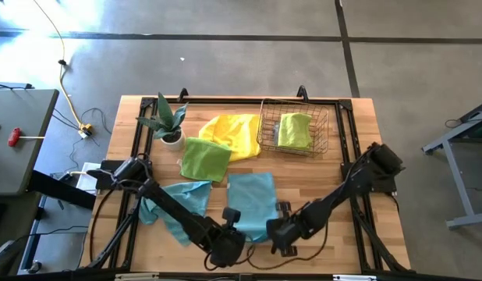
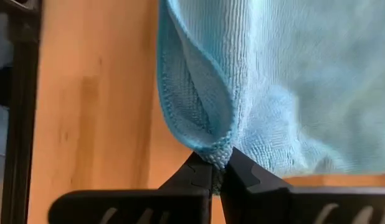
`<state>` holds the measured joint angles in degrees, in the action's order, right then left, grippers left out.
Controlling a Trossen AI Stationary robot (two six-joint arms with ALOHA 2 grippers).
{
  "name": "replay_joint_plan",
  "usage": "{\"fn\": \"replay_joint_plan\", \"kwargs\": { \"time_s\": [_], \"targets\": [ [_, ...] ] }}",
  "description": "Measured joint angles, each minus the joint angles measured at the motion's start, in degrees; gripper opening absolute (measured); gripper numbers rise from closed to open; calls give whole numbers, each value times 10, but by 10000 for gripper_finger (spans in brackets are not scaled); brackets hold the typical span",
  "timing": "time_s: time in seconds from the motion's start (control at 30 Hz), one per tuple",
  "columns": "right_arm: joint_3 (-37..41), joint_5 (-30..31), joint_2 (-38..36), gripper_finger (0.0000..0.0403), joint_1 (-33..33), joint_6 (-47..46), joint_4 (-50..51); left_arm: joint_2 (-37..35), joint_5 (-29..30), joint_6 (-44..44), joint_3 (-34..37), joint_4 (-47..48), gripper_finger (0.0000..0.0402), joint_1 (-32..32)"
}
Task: Fold microfiber towels
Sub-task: Fold the right blue microfiber towel
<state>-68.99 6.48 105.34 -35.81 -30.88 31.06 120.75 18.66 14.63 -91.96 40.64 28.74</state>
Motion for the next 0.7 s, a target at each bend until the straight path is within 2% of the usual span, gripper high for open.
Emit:
{"fn": "replay_joint_plan", "kwargs": {
  "time_s": [0.07, 0.3, 0.53, 0.7],
  "targets": [
    [28, -23, -2, 0, 13, -6, -25, 0, 15, -1, 0, 3, 1, -6],
    [69, -19, -32, 0, 50, 12, -40, 0, 74, 8, 0, 56, 1, -41],
    [111, -42, -85, 0, 106, 9, -49, 0, 42, 20, 0, 80, 1, -70],
    [139, -24, -106, 0, 155, 31, -60, 0, 98, 17, 0, 117, 1, -78]
  ]
}}
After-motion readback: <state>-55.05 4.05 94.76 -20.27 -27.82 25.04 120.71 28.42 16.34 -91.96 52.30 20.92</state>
